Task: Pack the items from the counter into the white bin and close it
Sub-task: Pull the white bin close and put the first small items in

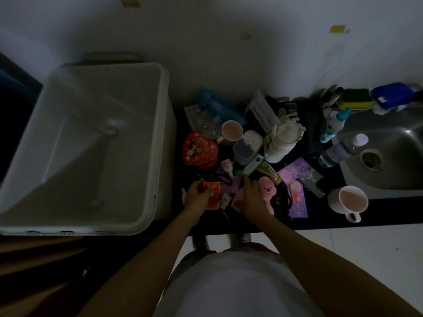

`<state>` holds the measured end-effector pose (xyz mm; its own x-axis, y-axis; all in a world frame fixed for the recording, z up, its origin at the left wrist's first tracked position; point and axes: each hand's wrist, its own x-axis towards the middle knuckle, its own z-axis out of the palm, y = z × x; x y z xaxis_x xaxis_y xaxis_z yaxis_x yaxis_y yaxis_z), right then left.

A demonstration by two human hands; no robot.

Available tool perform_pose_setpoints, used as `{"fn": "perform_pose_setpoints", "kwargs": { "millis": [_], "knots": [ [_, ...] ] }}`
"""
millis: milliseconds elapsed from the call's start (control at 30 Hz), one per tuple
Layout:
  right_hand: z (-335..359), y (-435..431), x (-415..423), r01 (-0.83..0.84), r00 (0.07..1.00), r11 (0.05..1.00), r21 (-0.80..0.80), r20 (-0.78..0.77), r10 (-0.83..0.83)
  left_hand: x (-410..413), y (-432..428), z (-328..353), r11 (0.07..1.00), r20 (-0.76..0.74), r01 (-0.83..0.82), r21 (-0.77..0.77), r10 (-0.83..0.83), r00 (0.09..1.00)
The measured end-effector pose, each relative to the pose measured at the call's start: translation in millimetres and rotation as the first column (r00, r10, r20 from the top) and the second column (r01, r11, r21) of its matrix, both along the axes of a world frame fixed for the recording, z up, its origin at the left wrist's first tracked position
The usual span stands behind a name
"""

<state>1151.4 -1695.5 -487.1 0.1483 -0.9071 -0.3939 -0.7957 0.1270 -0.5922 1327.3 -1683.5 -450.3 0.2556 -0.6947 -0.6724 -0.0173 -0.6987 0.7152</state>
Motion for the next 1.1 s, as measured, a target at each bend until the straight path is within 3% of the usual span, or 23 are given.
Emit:
{"fn": "perform_pose_setpoints", "kwargs": {
  "millis": [133, 267, 433, 800, 1100],
  "knots": [
    [11.0, 4.7, -5.2, 0.124, 0.948, 0.992, -0.006, 0.297, -0.116, 2.8, -0.3, 3.6, 0.999, -0.019, -0.004, -0.034, 0.003, 1.000],
    [22.2, 3.7, -7.9, 0.249, 0.911, 0.966, 0.074, 0.322, -0.260, 3.6, -3.3, 9.7, 0.994, -0.035, 0.017, -0.107, -0.021, 0.999],
    [18.7, 7.1, -11.1, 0.305, 0.875, 0.945, 0.117, 0.358, -0.326, 9.6, 5.4, 9.8, 0.985, -0.023, 0.046, -0.164, -0.051, 0.998],
    [-6.1, 18.4, 13.9, 0.184, 0.938, 0.962, 0.201, 0.257, -0.233, 25.2, 23.9, 1.3, 0.994, -0.043, -0.045, -0.098, 0.041, 0.998],
    [-9.5, 16.6, 45.5, 0.140, 0.990, 0.971, 0.195, -0.027, -0.137, 32.6, 33.5, -4.8, 0.996, -0.037, -0.076, -0.053, 0.074, 0.997]
  ]
}}
